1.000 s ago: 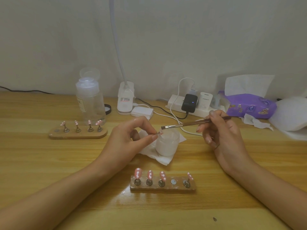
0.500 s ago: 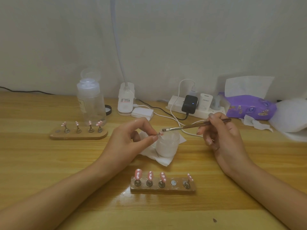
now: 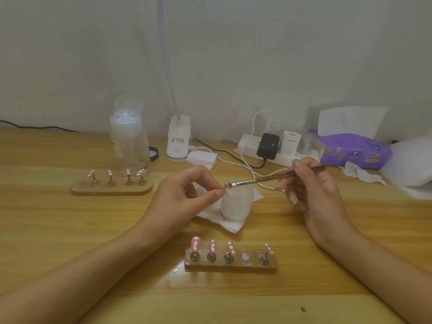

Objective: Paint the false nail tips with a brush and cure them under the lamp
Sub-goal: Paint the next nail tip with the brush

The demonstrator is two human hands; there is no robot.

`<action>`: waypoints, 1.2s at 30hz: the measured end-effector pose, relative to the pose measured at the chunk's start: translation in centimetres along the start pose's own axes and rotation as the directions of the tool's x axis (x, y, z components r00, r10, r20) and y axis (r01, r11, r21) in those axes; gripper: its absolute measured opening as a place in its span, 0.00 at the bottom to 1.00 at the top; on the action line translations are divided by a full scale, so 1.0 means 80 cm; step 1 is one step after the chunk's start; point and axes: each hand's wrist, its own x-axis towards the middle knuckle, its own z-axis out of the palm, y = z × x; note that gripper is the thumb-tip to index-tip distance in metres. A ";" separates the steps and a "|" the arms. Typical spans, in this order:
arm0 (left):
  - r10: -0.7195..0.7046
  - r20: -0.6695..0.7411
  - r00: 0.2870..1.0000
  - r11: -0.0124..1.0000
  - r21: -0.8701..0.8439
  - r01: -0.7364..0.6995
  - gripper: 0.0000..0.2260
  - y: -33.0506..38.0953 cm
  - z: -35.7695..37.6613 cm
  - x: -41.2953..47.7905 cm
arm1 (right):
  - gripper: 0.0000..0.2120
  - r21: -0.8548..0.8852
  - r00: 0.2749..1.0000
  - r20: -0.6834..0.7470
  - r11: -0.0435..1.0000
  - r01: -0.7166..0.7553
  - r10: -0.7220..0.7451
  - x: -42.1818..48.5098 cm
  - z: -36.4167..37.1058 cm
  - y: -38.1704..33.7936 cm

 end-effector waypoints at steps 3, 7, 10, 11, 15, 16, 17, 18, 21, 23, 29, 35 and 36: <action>-0.017 0.006 1.000 1.000 -0.007 0.017 0.03 0.000 0.000 0.001 | 0.11 0.016 0.999 -0.039 1.000 -0.019 0.020 0.000 -0.002 0.000; -0.026 0.009 1.000 0.999 -0.029 0.027 0.03 0.000 0.000 0.000 | 0.10 0.023 0.999 0.023 0.999 0.026 -0.027 -0.002 0.000 -0.001; -0.030 0.012 0.999 0.999 -0.045 0.030 0.04 0.001 0.000 0.000 | 0.11 -0.017 1.000 -0.018 1.000 0.004 -0.004 -0.001 -0.001 0.002; -0.028 0.013 1.000 0.999 -0.045 0.029 0.04 0.001 0.000 0.000 | 0.11 -0.017 0.999 -0.035 1.000 0.000 0.000 0.000 -0.002 0.002; -0.016 0.014 1.000 0.998 -0.053 0.017 0.06 0.003 0.001 0.000 | 0.10 0.049 0.999 -0.002 0.998 0.042 -0.042 0.000 -0.003 0.002; -0.016 0.013 1.000 0.998 -0.053 0.017 0.07 0.003 0.001 0.000 | 0.10 0.050 0.999 0.019 0.997 0.050 -0.051 0.000 -0.002 0.001; -0.018 0.012 1.000 0.999 -0.051 0.019 0.08 0.003 0.001 0.000 | 0.10 0.040 0.998 0.033 0.998 0.054 -0.055 0.000 -0.001 0.002; -0.021 0.012 1.000 0.999 -0.048 0.021 0.07 0.002 0.000 0.000 | 0.10 0.026 0.998 0.036 0.998 0.054 -0.054 0.000 0.000 0.002; -0.022 0.018 1.000 0.999 -0.036 0.022 0.05 0.001 0.000 0.000 | 0.11 -0.007 0.999 0.008 0.999 0.041 -0.041 0.002 -0.001 0.004; -0.014 0.023 1.000 0.999 -0.031 0.014 0.06 0.000 0.000 0.001 | 0.12 -0.018 0.999 0.001 0.999 0.041 -0.041 0.002 -0.002 0.005; -0.006 0.030 1.000 1.000 -0.025 0.007 0.03 0.000 0.000 0.001 | 0.14 -0.028 0.992 -0.001 0.992 0.123 -0.123 -0.003 -0.003 0.000; 0.005 0.019 1.000 1.000 -0.013 -0.005 0.04 0.001 -0.001 -0.001 | 0.13 -0.053 0.962 -0.018 0.961 0.271 -0.272 0.002 -0.011 -0.019; 0.008 0.018 1.000 1.000 -0.013 -0.007 0.03 0.001 -0.001 -0.001 | 0.13 -0.063 0.961 -0.038 0.961 0.270 -0.273 0.005 -0.014 -0.022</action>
